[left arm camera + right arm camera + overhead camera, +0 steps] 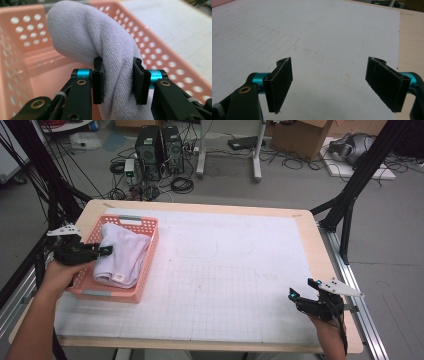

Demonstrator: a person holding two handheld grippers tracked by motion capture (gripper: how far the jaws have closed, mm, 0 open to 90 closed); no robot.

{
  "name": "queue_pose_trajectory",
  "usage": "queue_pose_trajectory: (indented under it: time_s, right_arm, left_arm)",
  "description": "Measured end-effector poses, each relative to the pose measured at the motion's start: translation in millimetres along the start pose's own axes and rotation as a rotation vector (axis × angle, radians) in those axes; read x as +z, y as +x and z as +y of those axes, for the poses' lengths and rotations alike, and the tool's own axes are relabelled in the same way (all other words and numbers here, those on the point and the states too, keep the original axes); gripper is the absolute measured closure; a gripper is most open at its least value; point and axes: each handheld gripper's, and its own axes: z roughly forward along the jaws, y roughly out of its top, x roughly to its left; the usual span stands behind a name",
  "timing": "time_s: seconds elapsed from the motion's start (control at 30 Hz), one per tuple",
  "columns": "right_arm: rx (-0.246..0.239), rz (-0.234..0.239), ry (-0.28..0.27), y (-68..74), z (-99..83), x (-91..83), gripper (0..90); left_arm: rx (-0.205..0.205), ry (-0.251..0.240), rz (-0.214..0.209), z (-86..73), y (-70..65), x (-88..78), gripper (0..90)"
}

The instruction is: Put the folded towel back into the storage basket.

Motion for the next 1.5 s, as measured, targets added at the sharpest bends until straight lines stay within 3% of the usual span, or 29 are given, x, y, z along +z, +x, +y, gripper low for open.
queue_pose_trajectory:
  time_s: [0.17,0.37,0.47,0.57,0.67,0.73,0.87,0.97,1.07,1.1,1.2,1.3,1.4,1.5]
  right_arm:
    - [-0.001,0.004,-0.001,0.9,0.5,-0.4,20.6]
    - [-0.006,0.005,0.0,1.4,0.9,-0.6,20.6]
    - [-0.003,0.001,0.0,1.2,0.8,-1.0,20.6]
    - [-0.002,0.003,0.003,1.5,0.8,-1.0,20.6]
    - [-0.007,0.004,0.0,1.5,1.1,-0.8,20.6]
    - [-0.006,0.002,-0.001,2.1,1.4,-0.8,20.6]
    - [-0.01,0.007,-0.002,2.8,1.8,-0.9,20.6]
    - [-0.012,0.01,0.0,3.7,2.1,-0.6,20.6]
    - [-0.013,0.011,0.0,4.5,2.4,0.2,20.6]
    - [-0.012,0.013,-0.002,4.8,2.4,0.5,20.6]
    - [-0.016,0.014,0.002,4.6,2.2,0.7,20.6]
    - [-0.017,0.016,0.005,4.5,1.7,1.2,20.6]
    - [-0.016,0.02,0.005,5.3,1.8,2.0,20.6]
    - [-0.022,0.025,0.009,6.5,2.3,3.0,20.6]
  left_arm:
    - [-0.025,0.046,0.081,0.7,-0.9,6.2,62.7]
    - [-0.099,0.084,0.168,2.0,0.5,8.3,41.3]
    - [-0.125,0.044,0.208,2.7,1.8,1.9,35.0]
    - [-0.129,-0.011,0.241,4.2,1.4,-7.7,34.7]
    - [-0.116,-0.064,0.248,5.7,-3.0,-14.7,34.2]
    - [-0.113,-0.074,0.236,5.0,-6.7,-14.8,34.6]
    - [-0.12,0.019,0.222,1.5,-12.8,-0.1,37.5]
    - [-0.139,0.107,0.251,0.2,-15.4,17.3,37.5]
    - [-0.124,0.182,0.305,-0.2,-16.5,33.8,37.9]
    - [-0.131,0.216,0.299,-1.5,-16.2,40.9,37.7]
    - [-0.096,0.283,0.314,-5.1,-17.8,55.1,37.5]
    - [-0.069,0.305,0.329,-7.3,-19.4,65.1,36.4]
    - [-0.055,0.285,0.33,-7.8,-16.7,68.3,35.8]
    - [-0.077,0.247,0.333,-6.4,-15.8,66.6,36.6]
